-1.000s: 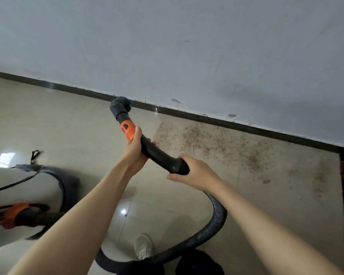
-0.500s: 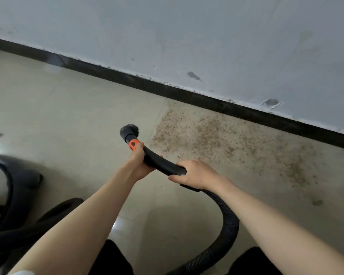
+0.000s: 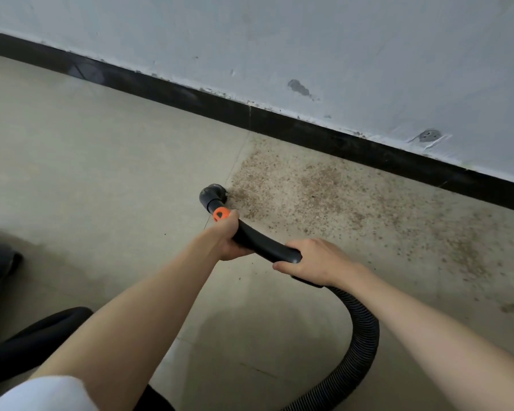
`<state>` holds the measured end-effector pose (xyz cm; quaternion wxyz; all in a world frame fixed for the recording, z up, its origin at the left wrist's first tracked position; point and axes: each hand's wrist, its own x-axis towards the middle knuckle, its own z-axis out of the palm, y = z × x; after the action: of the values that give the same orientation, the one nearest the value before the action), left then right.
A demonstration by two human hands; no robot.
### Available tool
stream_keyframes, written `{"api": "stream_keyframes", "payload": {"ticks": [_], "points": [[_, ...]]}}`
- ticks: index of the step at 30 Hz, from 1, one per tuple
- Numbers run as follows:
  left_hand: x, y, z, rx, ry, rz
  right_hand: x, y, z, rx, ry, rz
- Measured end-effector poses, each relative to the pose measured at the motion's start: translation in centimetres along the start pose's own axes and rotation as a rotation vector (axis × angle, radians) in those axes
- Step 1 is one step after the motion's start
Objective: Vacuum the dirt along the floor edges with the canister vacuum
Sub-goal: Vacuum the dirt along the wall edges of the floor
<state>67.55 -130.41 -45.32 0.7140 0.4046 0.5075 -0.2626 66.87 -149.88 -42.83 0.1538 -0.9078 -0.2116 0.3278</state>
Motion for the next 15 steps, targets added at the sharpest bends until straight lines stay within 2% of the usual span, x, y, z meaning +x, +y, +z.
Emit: {"api": "stream_keyframes", "payload": {"ticks": [4,11,15], "points": [[-0.6,-0.7,0.4,0.001,0.003,0.022,-0.5,0.5,0.0,-0.009,-0.001,-0.009],[-1.1,-6.1,-3.1,-0.196,0.21,0.151,-0.7,-0.9,1.5,-0.087,-0.172,-0.183],[-1.0,-5.2,-6.1,-0.218,0.343,0.25,1.1,-3.3,2.5,0.076,-0.202,-0.235]]}}
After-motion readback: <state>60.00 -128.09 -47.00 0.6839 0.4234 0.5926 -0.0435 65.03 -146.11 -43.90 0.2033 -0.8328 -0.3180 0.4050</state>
